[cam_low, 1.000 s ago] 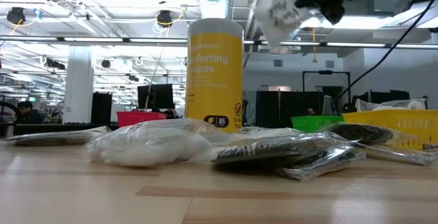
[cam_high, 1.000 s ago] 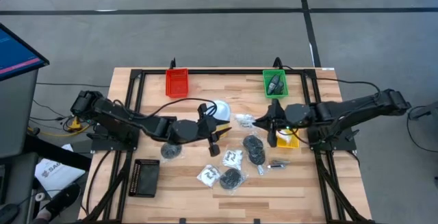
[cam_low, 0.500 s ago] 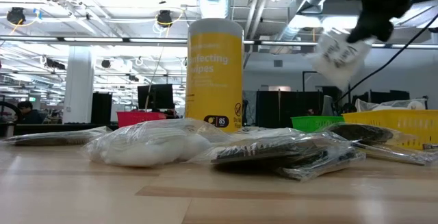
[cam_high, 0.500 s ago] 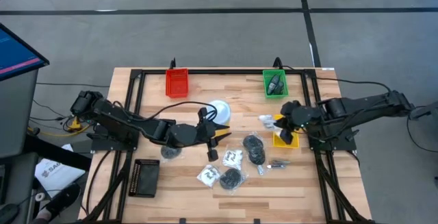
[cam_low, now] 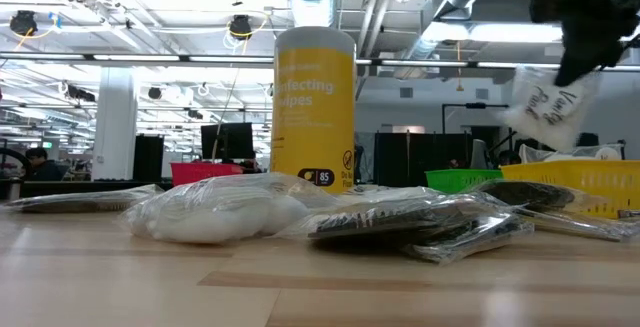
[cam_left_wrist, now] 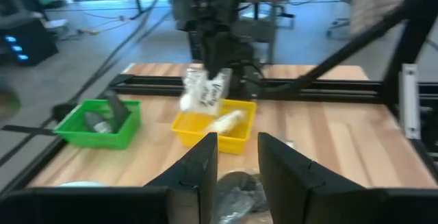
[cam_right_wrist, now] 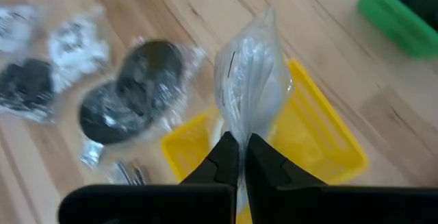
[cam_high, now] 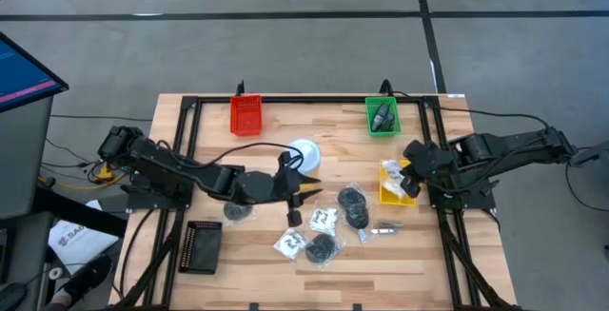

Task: Pick & Place Travel size toiletries
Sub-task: Put the white cotton pack into the yellow bin

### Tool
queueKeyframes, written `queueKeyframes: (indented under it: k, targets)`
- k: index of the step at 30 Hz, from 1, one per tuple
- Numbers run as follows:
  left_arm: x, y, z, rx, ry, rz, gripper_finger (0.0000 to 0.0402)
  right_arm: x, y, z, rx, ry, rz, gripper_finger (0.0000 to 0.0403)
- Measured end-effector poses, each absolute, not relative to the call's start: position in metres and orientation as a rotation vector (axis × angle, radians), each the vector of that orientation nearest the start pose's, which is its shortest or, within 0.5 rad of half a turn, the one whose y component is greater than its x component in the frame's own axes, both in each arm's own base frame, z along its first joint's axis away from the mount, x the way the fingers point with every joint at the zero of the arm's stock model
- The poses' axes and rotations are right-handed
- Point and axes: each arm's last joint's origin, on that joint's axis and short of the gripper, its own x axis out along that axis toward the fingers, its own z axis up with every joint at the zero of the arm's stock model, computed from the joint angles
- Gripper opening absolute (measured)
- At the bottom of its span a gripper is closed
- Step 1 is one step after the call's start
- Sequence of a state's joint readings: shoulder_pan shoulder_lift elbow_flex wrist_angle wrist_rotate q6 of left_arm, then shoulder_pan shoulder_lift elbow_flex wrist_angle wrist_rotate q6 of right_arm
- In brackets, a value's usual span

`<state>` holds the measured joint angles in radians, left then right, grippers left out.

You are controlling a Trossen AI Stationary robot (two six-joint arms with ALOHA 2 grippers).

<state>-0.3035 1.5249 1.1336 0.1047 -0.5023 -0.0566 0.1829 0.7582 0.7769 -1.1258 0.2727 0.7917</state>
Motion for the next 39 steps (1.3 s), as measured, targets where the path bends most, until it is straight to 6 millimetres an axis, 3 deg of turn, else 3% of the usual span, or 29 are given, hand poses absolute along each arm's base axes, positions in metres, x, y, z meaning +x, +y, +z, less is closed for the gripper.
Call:
queueKeyframes:
  k: [9,30,39]
  targets:
    - [0.335,-0.093,0.303,0.052,0.263,0.156,0.0097,0.106,0.013,0.26,0.498,1.061,-0.535,0.0]
    - [0.327,-0.115,0.301,0.066,0.275,0.086,0.0097,0.129,0.022,0.245,0.462,1.2,-0.537,0.0]
    - [0.325,-0.121,0.301,0.066,0.277,0.068,0.0097,0.129,0.024,0.226,0.489,1.206,-0.527,0.0001]
